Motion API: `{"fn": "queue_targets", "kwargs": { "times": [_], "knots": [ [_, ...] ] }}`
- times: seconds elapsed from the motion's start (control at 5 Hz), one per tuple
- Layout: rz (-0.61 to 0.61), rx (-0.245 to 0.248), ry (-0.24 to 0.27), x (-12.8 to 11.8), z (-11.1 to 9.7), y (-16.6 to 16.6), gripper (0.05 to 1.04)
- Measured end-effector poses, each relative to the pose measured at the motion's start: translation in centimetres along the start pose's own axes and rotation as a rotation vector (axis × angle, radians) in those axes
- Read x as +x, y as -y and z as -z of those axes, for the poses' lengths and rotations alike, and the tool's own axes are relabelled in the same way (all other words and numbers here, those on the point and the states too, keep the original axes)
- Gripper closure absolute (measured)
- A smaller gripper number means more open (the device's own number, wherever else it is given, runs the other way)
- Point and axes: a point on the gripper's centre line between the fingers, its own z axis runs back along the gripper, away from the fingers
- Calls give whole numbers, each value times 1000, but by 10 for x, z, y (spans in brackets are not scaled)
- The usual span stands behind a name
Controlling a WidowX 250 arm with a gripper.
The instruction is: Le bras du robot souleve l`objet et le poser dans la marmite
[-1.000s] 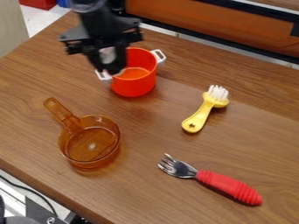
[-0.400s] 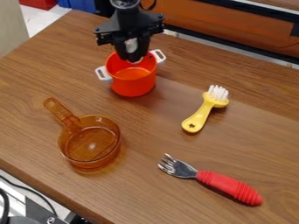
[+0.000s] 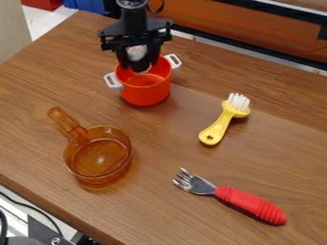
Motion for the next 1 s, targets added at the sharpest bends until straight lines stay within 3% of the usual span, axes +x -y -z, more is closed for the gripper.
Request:
{"fn": "queue_targets", "kwargs": {
  "times": [0.2, 0.6, 0.8, 1.0],
  "knots": [
    [7, -10, -1, 0, 0, 2, 85],
    [38, -104, 33, -1, -47, -3, 84],
    [131, -103, 24, -13, -58, -31, 84],
    [219, -96, 7, -19, -55, -76, 84]
  ]
}}
